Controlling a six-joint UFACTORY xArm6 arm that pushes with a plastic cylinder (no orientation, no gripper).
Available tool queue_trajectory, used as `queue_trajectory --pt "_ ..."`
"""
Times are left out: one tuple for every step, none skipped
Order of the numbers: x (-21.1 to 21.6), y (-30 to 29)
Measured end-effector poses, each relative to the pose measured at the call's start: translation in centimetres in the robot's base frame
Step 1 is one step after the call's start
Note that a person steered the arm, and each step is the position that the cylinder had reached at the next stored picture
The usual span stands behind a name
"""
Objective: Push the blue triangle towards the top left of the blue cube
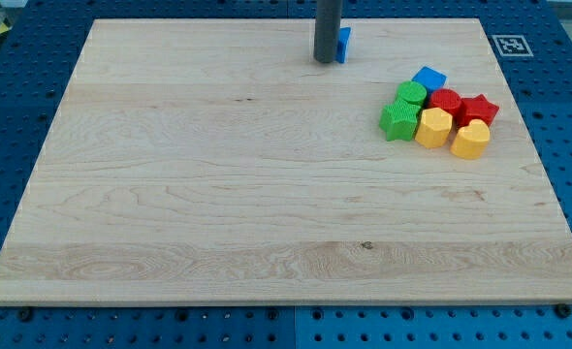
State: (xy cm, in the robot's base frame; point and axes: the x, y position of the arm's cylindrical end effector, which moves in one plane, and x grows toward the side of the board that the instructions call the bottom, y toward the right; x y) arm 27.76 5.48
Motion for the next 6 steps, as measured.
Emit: queue_trajectory --pt "0.0 0.5" --pt "0.0 0.4" --pt "-1.6 -3.7" --pt "-4.6 -2.2" --pt "-4.6 1.3" --pt "-4.5 1.5"
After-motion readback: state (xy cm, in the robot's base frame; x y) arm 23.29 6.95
